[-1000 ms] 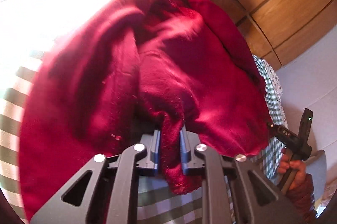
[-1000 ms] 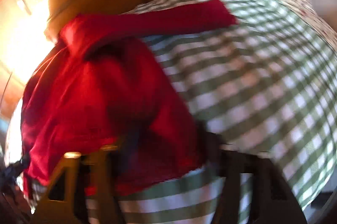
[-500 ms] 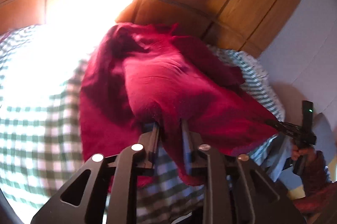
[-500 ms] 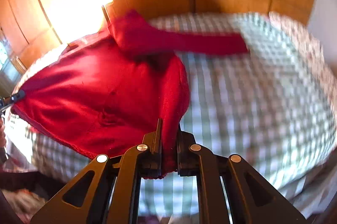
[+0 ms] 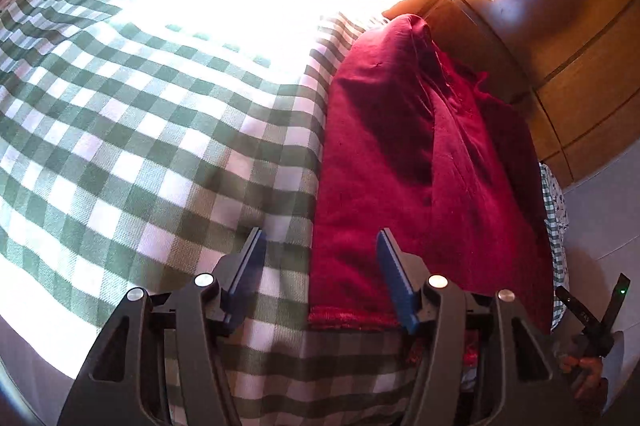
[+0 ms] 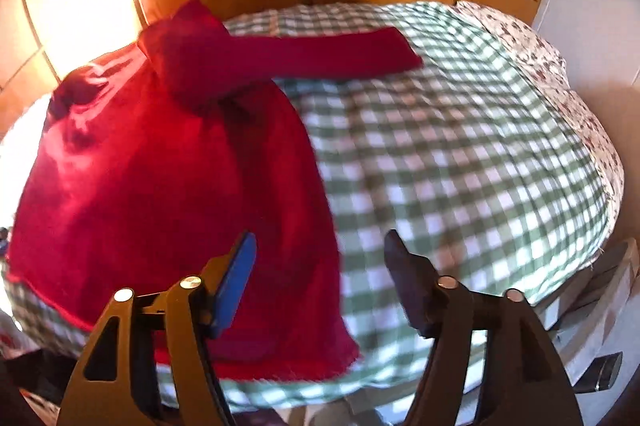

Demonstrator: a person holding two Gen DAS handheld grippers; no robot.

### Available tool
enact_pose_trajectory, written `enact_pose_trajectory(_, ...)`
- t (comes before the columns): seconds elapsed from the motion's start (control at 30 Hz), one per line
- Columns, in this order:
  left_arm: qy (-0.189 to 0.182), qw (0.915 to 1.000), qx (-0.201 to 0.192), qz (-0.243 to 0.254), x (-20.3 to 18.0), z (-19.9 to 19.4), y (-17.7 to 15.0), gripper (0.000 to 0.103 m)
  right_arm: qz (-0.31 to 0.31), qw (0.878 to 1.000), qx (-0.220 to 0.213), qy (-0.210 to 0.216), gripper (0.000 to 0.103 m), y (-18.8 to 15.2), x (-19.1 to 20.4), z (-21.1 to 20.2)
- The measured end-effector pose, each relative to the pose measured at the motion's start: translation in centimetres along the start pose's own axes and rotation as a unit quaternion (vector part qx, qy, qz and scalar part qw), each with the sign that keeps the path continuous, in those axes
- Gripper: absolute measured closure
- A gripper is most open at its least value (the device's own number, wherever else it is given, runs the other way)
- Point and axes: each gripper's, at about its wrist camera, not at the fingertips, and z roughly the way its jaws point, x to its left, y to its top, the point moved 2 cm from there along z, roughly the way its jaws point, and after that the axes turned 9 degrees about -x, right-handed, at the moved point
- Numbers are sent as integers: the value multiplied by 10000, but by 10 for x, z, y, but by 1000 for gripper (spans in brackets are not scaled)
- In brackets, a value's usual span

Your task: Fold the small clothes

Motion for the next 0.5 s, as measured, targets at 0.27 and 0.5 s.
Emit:
enact_pose_trajectory(0.27, 451, 9962, -303, 678, -7, -5, 42, 99, -48, 9998, 141, 165, 31, 1, 35, 21)
enact_pose_trajectory(0.5, 1740, 9734, -1425, 448, 62, -65, 145, 100, 199, 9997, 102, 48, 31, 11, 25, 32)
